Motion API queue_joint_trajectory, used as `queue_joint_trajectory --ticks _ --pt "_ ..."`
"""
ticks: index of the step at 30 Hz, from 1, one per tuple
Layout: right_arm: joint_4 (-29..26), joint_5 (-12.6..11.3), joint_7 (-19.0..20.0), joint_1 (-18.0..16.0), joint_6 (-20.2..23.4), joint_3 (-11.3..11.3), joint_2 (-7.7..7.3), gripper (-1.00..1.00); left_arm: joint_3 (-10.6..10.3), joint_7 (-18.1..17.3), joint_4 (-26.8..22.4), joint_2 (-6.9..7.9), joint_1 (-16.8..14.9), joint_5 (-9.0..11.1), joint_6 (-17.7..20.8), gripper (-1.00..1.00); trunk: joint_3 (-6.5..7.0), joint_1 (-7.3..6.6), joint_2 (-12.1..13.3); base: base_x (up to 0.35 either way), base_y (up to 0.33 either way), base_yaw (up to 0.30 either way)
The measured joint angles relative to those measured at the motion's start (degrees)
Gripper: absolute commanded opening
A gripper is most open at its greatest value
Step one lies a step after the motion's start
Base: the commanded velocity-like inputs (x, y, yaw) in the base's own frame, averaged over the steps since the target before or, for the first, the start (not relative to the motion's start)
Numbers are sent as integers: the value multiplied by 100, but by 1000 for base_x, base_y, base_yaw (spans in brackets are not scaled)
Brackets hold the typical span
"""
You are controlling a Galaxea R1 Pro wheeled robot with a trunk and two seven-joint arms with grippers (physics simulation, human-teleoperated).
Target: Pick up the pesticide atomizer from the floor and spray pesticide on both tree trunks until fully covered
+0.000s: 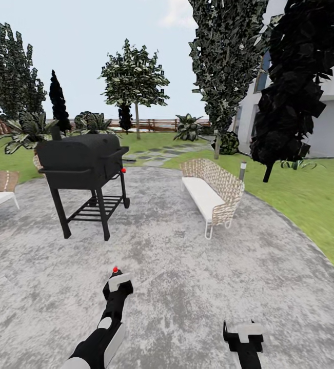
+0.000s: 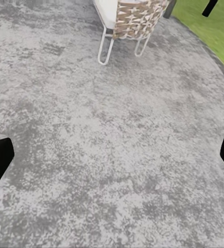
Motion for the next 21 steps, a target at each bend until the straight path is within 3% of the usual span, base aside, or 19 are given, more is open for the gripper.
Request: queue_joint_trajectory --ticks 21 --pt "-1 0 0 0 0 0 2 100 0 0 0 0 0 2 0 -100 0 0 0 254 0 0"
